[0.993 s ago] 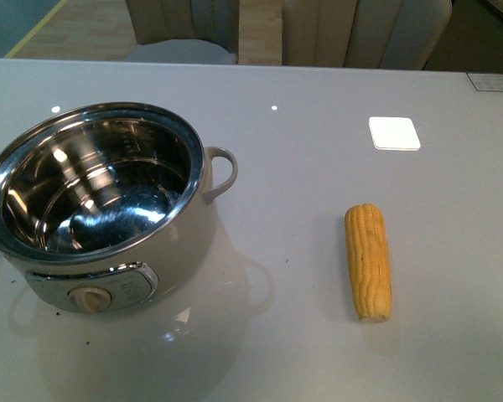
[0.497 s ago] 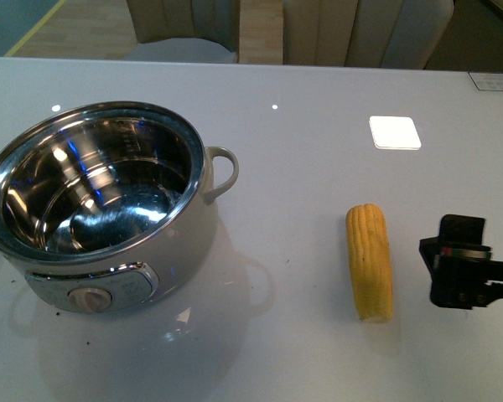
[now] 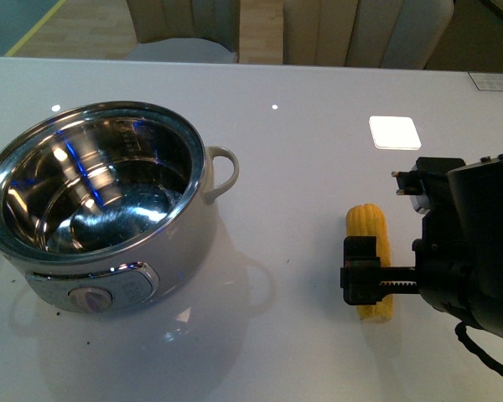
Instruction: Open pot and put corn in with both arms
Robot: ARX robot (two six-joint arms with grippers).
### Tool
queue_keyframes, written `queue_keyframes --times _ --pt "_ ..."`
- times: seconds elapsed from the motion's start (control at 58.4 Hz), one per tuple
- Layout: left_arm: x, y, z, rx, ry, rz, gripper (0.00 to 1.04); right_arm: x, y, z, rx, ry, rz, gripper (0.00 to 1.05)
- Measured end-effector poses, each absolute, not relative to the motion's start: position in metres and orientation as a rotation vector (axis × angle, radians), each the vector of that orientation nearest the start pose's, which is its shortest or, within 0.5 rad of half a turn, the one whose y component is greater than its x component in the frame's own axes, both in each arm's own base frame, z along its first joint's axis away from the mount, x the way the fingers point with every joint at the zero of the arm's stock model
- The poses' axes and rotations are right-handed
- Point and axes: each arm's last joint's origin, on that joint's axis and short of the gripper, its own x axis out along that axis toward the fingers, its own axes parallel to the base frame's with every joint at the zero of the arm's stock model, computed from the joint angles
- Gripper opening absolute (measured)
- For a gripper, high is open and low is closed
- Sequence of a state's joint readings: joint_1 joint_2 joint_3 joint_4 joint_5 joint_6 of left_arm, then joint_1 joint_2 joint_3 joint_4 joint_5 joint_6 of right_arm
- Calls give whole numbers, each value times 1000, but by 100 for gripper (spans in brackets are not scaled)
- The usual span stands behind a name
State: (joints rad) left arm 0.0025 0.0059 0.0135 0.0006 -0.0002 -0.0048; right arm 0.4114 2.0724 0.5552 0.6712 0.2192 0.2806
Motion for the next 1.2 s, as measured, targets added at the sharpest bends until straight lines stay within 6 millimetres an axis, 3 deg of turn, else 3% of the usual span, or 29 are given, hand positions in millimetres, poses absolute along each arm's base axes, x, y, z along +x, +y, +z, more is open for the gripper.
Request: queue_keyframes --times 0.548,0.753,1.13,1.199 --pt "97 0 168 -5 -8 3 98 292 122 -20 -26 864 48 96" --pt "97 0 168 -5 -8 3 98 292 122 -31 -28 893 38 95" --pt "97 0 168 -5 -8 3 98 290 117 -32 -33 913 23 40" --pt "97 0 168 -5 -8 3 98 287 116 -30 -29 923 30 34"
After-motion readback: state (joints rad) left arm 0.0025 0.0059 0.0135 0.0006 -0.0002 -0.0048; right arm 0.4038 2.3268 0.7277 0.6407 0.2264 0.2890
